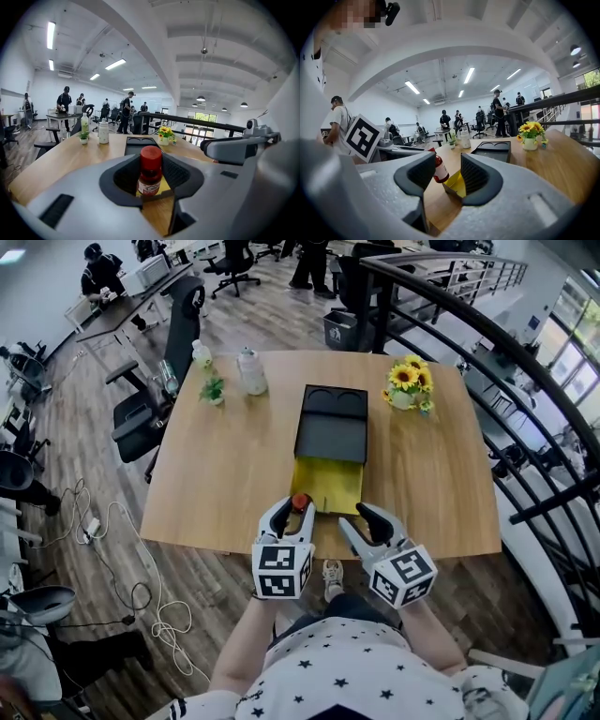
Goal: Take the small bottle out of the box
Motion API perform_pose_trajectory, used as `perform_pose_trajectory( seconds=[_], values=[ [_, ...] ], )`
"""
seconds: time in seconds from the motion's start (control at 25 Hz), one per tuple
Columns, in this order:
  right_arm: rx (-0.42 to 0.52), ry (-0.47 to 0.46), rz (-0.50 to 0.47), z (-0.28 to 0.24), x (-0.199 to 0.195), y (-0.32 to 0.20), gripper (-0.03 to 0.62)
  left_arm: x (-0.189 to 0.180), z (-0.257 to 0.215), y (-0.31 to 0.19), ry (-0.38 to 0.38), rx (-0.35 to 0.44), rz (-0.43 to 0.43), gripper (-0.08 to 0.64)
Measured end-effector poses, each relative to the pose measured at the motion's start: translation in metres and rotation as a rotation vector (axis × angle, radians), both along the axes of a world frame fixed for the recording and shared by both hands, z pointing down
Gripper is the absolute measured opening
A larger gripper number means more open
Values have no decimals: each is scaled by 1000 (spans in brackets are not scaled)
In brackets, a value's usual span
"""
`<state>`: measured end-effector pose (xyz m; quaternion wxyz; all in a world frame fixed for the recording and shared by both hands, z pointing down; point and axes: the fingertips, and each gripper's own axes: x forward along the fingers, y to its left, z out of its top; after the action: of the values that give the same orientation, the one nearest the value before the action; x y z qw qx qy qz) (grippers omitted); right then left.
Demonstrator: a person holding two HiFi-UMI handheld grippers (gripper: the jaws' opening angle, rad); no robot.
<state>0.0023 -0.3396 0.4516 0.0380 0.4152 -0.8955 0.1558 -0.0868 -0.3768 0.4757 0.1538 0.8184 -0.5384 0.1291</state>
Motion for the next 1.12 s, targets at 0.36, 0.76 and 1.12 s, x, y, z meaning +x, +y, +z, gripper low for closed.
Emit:
perform_pose_trajectory(
  seconds=[0.36,0.76,1.12],
  values=[
    [23,21,30,-1,-8,53,127,-19,-13,54,23,43,-14,137],
    [58,76,75,-5,-9,102,12,-38,-32,112,49,99,-41,137],
    [92,85,85,-12,-17,148,6,-55,-37,167,61,112,-56,136]
  ],
)
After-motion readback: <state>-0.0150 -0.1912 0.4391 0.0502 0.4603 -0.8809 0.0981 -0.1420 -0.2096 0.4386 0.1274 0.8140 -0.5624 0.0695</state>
